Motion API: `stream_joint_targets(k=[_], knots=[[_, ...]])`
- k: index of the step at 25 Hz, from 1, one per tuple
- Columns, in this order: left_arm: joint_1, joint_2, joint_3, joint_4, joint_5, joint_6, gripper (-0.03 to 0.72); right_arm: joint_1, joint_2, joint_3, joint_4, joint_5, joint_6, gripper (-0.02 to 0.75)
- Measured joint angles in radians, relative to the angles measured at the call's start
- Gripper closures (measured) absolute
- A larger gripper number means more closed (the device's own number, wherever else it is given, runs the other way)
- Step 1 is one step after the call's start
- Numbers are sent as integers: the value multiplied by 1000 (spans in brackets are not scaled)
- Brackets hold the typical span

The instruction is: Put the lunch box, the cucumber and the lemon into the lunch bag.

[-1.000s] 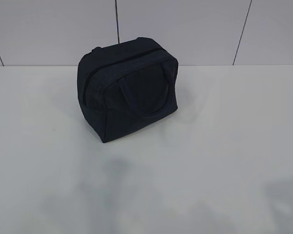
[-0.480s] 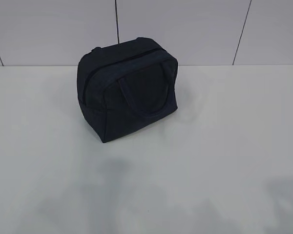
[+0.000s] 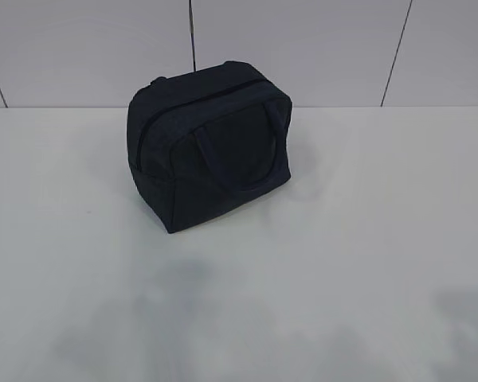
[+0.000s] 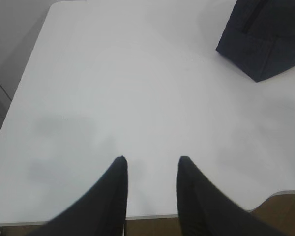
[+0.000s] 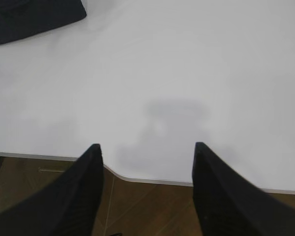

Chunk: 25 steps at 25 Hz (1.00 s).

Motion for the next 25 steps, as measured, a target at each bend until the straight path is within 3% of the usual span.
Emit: stream_joint_targets(k=[25], knots=[[1,0,0,0,0,0,452,2,0,0,0,0,0,305]])
